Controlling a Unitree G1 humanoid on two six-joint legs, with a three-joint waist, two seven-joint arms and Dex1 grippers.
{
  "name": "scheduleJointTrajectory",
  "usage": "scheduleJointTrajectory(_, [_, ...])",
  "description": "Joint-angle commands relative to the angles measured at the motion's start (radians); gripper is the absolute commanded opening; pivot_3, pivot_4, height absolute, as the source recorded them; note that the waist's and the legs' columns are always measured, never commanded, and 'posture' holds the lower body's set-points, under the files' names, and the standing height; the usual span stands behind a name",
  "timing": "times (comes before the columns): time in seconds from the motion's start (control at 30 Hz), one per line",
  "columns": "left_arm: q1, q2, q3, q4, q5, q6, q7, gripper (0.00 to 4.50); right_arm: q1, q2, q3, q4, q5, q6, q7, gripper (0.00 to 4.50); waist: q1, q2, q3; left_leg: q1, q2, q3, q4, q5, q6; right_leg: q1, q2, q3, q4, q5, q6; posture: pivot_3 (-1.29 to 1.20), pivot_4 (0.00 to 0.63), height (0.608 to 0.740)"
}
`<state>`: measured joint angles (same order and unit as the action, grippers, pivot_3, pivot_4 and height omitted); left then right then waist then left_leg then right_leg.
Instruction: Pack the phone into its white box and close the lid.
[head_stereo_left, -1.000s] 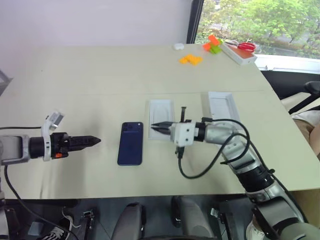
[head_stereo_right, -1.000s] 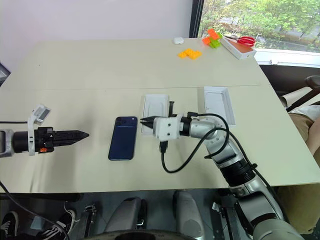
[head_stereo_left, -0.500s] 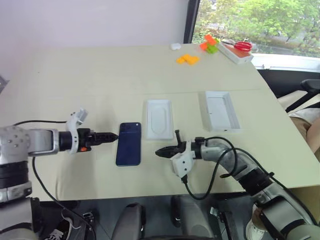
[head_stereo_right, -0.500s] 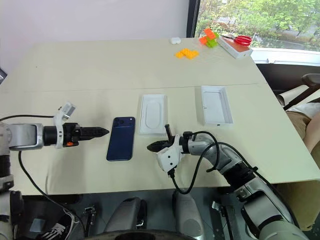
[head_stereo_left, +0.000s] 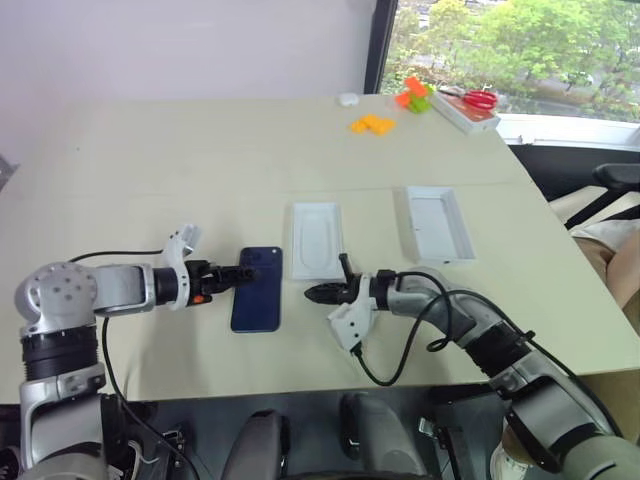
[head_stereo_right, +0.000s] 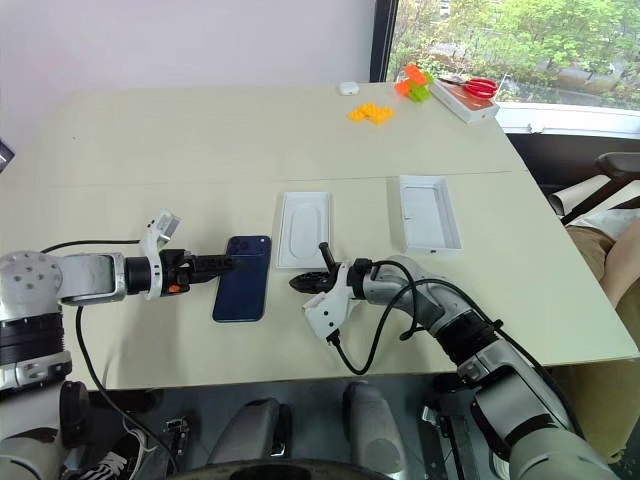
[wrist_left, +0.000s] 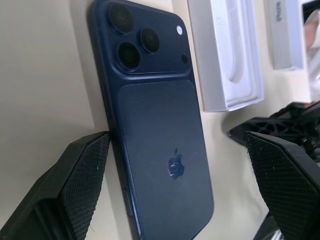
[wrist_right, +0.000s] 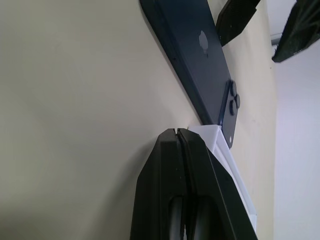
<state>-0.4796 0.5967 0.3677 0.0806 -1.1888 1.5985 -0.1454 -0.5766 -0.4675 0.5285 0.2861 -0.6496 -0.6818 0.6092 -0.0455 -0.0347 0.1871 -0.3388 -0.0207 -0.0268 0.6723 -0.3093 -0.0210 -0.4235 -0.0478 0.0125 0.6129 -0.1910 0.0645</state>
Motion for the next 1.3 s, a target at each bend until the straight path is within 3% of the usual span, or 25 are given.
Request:
scheduleJointTrajectory(0.03, [0.027,-0.008,-0.057,0.015,-0.053,0.016,0.053,4.50,-0.012,0.048,0.037,0.020,-0.035,0.013,-0.039,0.06,-0.001,-0.004,-0.003,0.001,0.000,0.000,-0.003,0.001,-0.002,0.000,0.000,0.001,0.000,0.000,0.000,0.00,0.150,0.740])
scheduleJointTrajectory(0.43, [0.045,0.017,-0.099,-0.013,-0.243,0.016,0.204,4.50,-0.041,0.060,0.055,0.057,-0.044,0.002,-0.053,0.06,-0.004,-0.004,-0.003,0.002,0.001,0.000,-0.007,0.002,-0.004,-0.001,0.001,0.001,0.000,-0.001,-0.002,0.00,0.150,0.740])
scheduleJointTrajectory(0.9, [0.082,-0.025,-0.111,-0.025,-0.386,-0.012,0.362,4.50,-0.152,0.211,0.135,0.220,-0.110,0.019,-0.111,0.06,-0.001,-0.005,-0.005,0.003,0.001,-0.001,-0.007,0.002,-0.004,-0.001,0.002,0.000,0.000,-0.002,-0.004,0.00,0.150,0.740])
scheduleJointTrajectory(1.13, [0.102,0.017,-0.143,-0.038,-0.464,-0.067,0.405,4.50,-0.158,0.105,0.092,0.153,-0.049,-0.018,-0.050,0.06,0.003,-0.005,-0.005,0.001,0.000,-0.001,-0.008,0.003,-0.004,-0.002,0.001,0.000,-0.001,-0.002,-0.004,0.00,0.150,0.740])
scheduleJointTrajectory(1.3, [0.110,0.055,-0.181,-0.033,-0.510,-0.116,0.424,4.50,-0.139,0.009,0.095,0.054,0.020,-0.020,0.083,0.06,0.007,-0.005,-0.005,0.000,-0.003,-0.001,-0.008,0.002,-0.004,-0.002,-0.002,0.000,-0.003,-0.003,-0.003,0.00,0.150,0.740])
